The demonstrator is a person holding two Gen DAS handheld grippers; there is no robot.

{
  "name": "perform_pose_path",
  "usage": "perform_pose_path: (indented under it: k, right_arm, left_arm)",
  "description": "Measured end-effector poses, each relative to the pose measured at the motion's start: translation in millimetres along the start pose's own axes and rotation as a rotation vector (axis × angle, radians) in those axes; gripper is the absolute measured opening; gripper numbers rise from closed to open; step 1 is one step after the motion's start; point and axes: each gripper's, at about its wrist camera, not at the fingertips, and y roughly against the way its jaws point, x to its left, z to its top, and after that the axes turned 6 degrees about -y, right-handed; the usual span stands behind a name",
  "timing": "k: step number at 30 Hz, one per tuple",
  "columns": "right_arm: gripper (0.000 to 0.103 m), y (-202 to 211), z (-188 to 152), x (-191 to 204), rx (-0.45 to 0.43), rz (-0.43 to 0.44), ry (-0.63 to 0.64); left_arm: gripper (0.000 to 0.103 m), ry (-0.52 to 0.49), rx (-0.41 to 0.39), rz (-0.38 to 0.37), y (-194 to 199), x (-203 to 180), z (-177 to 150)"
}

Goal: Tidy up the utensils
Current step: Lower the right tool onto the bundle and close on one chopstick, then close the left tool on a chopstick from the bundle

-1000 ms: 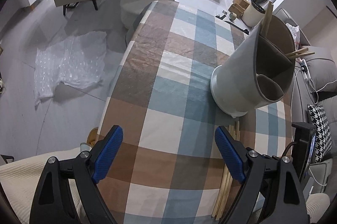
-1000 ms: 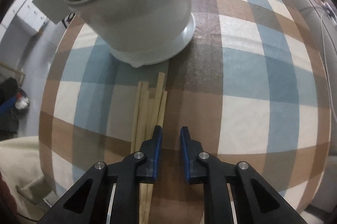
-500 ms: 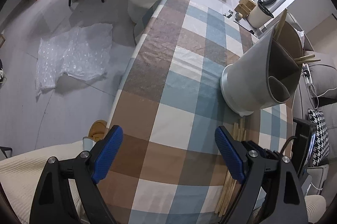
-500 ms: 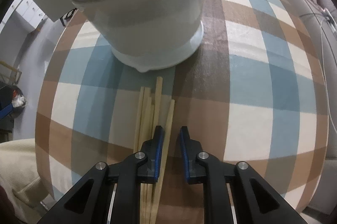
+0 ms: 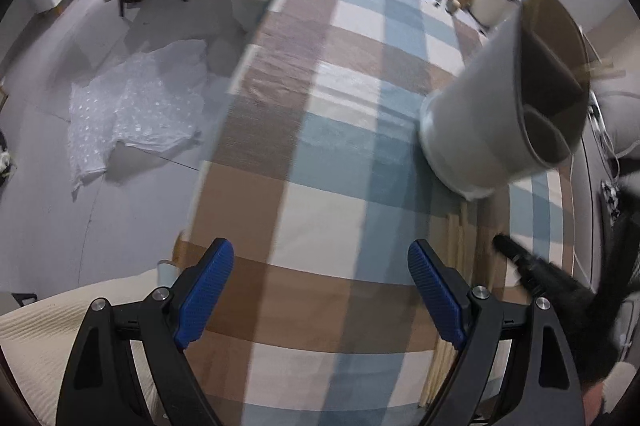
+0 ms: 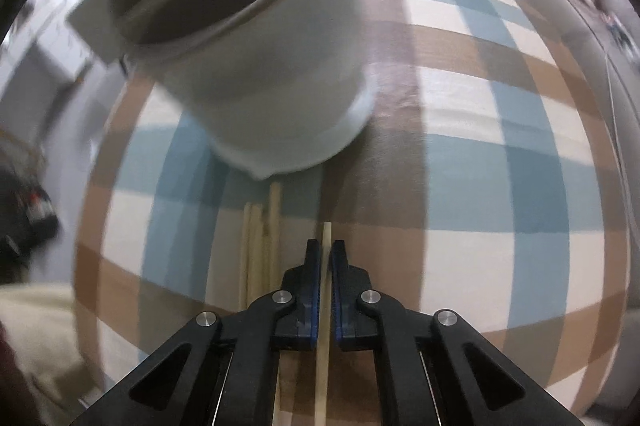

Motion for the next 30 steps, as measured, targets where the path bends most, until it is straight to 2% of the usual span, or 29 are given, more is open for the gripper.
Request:
perform_pose_path:
  k: [5,9,14,21,27,30]
  right_arm:
    - [0.004,29.3,5.7,-55.8,-0.054,0.155,-0.236]
    - [0.004,40.4,-0.5,-86.8,-0.070,0.236,-0.325]
    - [0.004,47.9,-4.9,-108.8,-0.089,0.296,-0.395]
    - [0.004,62.8,-5.8,-120.1,-0.118,0.324,-0.401]
    - [0.004,65.7,-2.9,-118.7,-0.129,0.322,-0.374]
    - [0.004,67.1,-1.5,-117.3,-0.136,0.312,-0.358]
  left_arm:
    - [0.086,-0.112,0.073,-0.022,-20.6,-37.8,-8.2]
    - [0.086,-0.157,0.116,-0.021,-33.2,-55.4,-15.1]
    - [0.086,-0.165,0.138,0.000,-43.2,-67.2,-19.7]
    - [0.086,-0.179,0.177,0.095,-52.8,-72.5,-24.4]
    - [0.086,-0.197,0.175,0.114,-52.8,-77.6,-29.1]
    - [0.086,-0.173,0.201,0.110,-51.9,-74.0,-28.9]
